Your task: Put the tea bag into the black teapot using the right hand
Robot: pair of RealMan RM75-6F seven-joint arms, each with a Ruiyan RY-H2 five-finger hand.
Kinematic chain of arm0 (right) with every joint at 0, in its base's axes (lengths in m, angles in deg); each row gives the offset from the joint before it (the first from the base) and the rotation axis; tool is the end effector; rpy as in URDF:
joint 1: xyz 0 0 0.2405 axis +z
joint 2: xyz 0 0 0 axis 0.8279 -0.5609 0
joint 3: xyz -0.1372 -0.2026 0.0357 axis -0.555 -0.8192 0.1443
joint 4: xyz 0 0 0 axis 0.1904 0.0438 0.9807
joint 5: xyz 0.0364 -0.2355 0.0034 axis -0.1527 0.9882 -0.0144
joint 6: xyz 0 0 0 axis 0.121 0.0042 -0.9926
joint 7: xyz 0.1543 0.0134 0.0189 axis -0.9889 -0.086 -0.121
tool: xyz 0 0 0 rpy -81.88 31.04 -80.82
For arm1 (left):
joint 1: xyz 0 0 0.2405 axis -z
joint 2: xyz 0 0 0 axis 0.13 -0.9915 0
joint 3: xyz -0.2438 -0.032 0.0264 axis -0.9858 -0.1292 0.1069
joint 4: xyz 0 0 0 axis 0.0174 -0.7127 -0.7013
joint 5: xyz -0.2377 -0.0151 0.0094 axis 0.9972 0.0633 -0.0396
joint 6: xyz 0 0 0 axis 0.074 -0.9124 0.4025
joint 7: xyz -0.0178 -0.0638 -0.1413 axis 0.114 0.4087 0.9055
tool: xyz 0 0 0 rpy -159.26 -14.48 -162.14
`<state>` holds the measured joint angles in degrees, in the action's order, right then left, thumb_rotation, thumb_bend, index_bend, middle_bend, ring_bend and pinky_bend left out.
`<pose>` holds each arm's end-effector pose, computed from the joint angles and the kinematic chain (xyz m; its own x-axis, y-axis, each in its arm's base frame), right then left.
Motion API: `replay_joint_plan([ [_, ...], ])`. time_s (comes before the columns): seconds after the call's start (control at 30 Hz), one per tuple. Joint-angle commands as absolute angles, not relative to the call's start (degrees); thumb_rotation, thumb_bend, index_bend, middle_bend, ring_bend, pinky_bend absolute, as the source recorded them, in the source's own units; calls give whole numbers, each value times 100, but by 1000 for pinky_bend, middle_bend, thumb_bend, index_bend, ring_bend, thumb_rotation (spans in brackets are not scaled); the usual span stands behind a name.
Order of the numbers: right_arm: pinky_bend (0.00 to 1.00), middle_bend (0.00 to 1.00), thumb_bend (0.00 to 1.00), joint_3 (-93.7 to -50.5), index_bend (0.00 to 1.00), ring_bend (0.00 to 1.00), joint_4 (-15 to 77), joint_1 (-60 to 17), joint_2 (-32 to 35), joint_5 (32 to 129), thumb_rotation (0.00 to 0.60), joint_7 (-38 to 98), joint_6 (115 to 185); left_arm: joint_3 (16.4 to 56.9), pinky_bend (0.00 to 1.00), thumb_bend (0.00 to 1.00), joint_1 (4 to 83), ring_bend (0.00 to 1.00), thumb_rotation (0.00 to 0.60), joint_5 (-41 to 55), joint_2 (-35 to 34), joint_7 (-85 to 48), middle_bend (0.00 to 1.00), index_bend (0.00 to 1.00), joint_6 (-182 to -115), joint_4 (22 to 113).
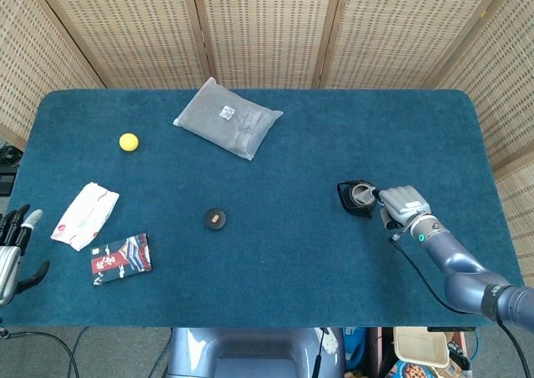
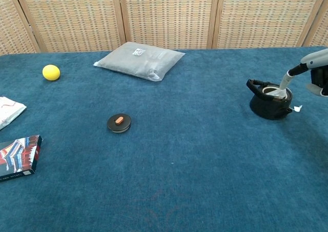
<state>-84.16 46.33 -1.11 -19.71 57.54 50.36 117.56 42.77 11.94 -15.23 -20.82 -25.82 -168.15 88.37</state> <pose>-0.2272 -0.3910 0.0581 0.5487 -0.5683 0.6132 -0.8136 -0.1943 0.5480 -0.3201 0.1889 0.1307 0.5127 0.0410 0.8576 0.8572 0.0326 -0.5140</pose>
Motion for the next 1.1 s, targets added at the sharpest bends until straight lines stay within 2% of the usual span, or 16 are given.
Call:
replay_joint_plan([
  [0.03, 968, 998, 888, -8470, 214, 961, 4568, -69, -1904, 5726, 600, 5042, 11733, 4279, 0, 338, 1188, 0, 600, -1514, -2080, -2580, 0, 0, -16817, 8834],
  [1.1, 968, 997, 888, -8913, 214, 960, 4122, 426, -1301, 5259, 600, 5312, 11776, 4321, 0, 339, 1117, 0, 600, -1478, -2056, -2431, 0, 0, -16830, 8692],
])
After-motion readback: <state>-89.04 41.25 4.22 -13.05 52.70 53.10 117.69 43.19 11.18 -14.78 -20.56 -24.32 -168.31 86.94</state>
